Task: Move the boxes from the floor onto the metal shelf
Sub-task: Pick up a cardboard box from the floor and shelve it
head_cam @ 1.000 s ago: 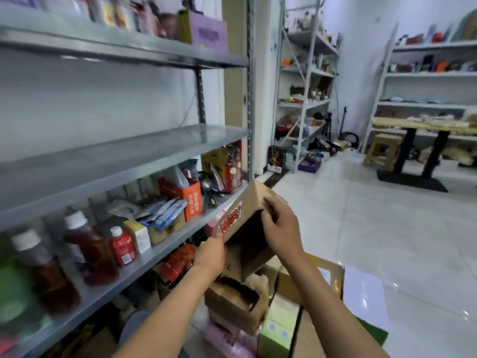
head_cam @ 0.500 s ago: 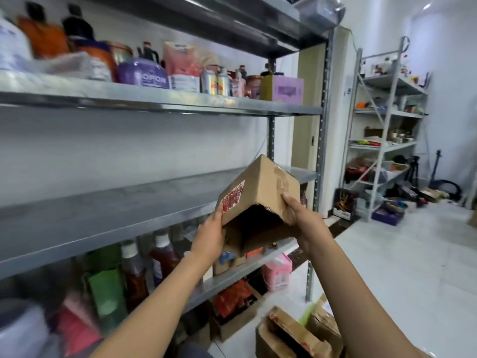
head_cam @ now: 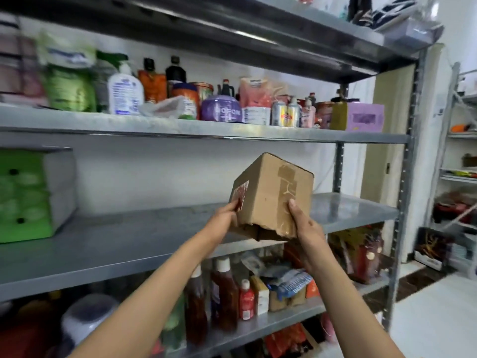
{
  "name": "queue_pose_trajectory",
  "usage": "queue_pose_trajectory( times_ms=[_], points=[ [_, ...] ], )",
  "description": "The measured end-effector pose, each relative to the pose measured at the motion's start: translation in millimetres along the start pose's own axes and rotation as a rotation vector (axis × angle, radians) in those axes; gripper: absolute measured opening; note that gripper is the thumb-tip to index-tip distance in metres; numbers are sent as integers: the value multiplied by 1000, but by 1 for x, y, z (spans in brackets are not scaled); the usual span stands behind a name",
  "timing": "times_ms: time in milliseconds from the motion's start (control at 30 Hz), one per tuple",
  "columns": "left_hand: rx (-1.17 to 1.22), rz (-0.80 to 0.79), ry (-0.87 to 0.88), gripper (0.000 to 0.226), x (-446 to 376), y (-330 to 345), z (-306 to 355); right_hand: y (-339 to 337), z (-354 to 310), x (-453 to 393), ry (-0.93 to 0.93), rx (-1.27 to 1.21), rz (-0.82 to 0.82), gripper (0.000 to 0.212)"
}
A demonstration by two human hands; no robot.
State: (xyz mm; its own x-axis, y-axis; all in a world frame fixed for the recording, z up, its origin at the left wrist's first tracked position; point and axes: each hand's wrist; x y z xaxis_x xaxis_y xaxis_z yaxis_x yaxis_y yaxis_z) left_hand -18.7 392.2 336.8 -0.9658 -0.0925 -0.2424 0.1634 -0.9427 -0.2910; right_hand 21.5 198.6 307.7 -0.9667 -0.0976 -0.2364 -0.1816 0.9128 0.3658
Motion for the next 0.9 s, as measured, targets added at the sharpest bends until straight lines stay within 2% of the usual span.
queue_pose_trajectory(
  times_ms=[33, 67, 100, 167, 233, 367, 467, 567, 667, 733, 800, 900],
  points=[
    [42, 28, -7, 30, 3, -12, 3, 14, 6, -4, -7, 20, -13, 82],
    [78, 48, -5, 25, 5, -24, 3, 29, 13, -8, -15, 43, -39, 80],
    [88, 67, -7, 31, 6, -37, 1, 44, 19, -10, -24, 65, -73, 78],
    [26, 90, -6, 64, 6, -63, -11, 74, 33, -15, -38, 83, -127, 67],
    [-10, 158, -11, 84, 8, -92, -26, 107, 48, -20, -37, 103, -191, 56],
    [-30, 308, -27, 99, 27, -145, -44, 172, 78, -23, -53, 104, -339, 46],
    [-45, 447, -60, 101, 44, -183, -61, 218, 105, -24, -50, 94, -456, 57],
    [-113, 564, -117, 89, 60, -218, -76, 260, 130, -22, -73, 79, -524, 51],
    [-122, 616, -109, 44, 76, -245, -87, 297, 155, -20, -89, 79, -563, 35],
    [-130, 664, -106, 27, 84, -262, -96, 319, 170, -18, -92, 91, -592, 38],
    [-149, 676, -99, 24, 90, -279, -106, 337, 182, -18, -85, 104, -610, 44],
    [-179, 678, -99, 26, 87, -306, -122, 359, 191, -23, -92, 132, -642, 42]
  ],
)
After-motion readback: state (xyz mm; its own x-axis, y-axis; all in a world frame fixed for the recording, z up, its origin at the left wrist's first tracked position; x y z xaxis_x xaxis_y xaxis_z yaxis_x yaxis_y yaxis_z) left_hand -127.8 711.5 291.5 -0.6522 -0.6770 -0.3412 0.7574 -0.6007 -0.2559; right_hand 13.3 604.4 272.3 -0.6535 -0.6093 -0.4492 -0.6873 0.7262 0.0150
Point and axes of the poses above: each hand's wrist, its own x-axis away from the middle knuckle, its own y-axis out of the palm, z = x × y, and after that the axes turned 4 degrees about -x, right-handed
